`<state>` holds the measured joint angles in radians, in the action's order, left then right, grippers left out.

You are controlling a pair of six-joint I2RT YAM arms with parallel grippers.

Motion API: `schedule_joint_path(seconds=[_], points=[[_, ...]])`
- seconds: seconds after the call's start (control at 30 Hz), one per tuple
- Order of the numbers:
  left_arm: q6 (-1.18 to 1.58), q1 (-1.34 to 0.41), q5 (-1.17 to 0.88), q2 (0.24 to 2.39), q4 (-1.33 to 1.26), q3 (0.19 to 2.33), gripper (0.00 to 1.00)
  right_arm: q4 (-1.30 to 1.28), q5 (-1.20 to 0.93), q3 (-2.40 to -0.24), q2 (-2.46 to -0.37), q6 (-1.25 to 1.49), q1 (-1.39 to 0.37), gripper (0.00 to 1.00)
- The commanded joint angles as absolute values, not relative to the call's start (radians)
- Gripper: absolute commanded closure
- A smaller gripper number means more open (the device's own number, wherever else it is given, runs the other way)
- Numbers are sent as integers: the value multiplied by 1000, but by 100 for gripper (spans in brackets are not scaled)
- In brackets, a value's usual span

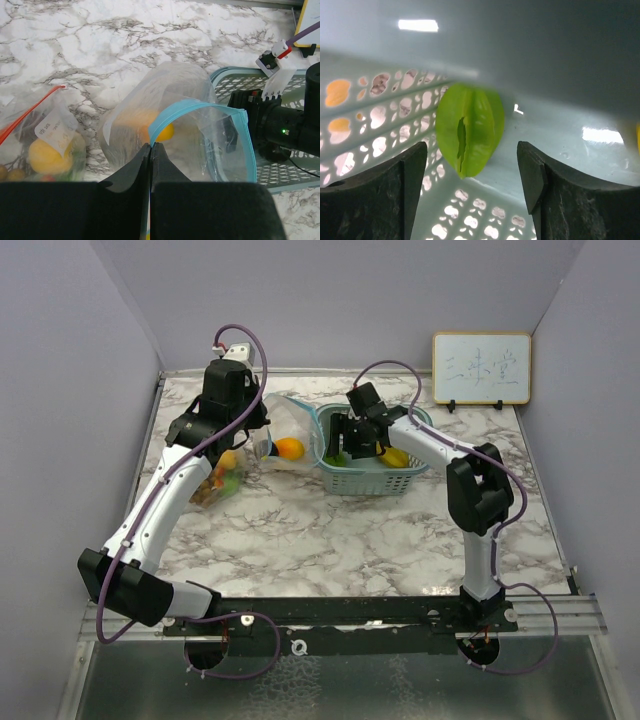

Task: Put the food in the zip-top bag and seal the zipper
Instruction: Adjust the fake fruit in the bin.

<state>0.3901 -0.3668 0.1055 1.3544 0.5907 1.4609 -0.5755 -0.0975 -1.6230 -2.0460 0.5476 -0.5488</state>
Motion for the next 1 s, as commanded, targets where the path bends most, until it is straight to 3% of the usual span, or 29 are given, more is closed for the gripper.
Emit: schedule_joint_path(seconds=[0.0, 0.13, 0.2, 0.33, 0.67, 0.77, 0.9, 0.97], points=[[381, -357, 127, 1354, 587, 1480, 100, -511, -60, -1583, -2077, 572, -558, 31], [381, -353, 128, 1359, 589, 1485, 100, -527, -32, -1554, -2095, 547, -566, 51], [380, -350, 129, 1359, 590, 1486, 100, -537, -13, -1529, -2089, 522, -572, 52], [379, -346, 127, 1359, 594, 1485, 100, -548, 59, -1466, -2037, 488, -587, 68], [394, -344, 98, 1346, 577, 1466, 100, -692, 388, -1508, -1902, 425, -589, 91], [396, -344, 98, 1334, 578, 1456, 100, -700, 391, -1510, -1862, 390, -589, 85], [396, -344, 100, 1320, 576, 1441, 100, -699, 291, -1505, -1827, 395, -589, 50], [400, -345, 97, 1314, 573, 1433, 100, -697, 233, -1499, -1839, 415, -590, 39]])
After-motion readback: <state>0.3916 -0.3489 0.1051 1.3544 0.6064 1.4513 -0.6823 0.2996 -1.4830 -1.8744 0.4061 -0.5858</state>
